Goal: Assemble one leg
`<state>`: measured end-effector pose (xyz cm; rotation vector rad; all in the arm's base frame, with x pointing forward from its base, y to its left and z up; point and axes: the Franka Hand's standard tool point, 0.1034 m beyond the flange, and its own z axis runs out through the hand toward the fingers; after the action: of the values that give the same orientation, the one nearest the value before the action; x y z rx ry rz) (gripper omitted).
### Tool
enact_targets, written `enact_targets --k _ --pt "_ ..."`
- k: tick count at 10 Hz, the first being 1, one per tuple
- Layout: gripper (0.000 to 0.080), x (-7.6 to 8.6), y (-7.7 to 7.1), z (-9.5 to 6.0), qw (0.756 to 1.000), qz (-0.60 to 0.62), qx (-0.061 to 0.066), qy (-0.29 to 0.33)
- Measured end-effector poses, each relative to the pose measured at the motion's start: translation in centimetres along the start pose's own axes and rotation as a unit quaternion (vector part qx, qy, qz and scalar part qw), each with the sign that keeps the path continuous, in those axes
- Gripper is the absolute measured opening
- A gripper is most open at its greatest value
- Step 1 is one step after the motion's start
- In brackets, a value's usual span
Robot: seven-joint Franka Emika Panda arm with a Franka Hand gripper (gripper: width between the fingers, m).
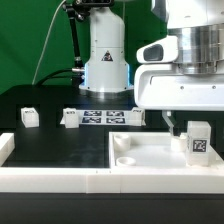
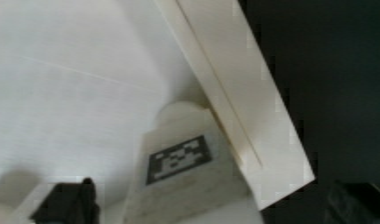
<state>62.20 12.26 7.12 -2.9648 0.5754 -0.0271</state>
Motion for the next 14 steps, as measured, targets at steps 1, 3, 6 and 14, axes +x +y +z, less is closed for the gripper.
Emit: enact_targets --k 1,3,6,14 --pt "0.0649 0.0 0.0 0.0 0.998 -0.068 -0.011 0.004" --pt "0.0649 0.0 0.0 0.0 0.991 -0.134 -0.020 0.007" --pt "0.0393 0.1 0.2 0.0 0.991 -0.131 -0.021 0.007" --pt "0.0294 0.4 1.6 -0.1 0.999 0.045 -0.023 0.018"
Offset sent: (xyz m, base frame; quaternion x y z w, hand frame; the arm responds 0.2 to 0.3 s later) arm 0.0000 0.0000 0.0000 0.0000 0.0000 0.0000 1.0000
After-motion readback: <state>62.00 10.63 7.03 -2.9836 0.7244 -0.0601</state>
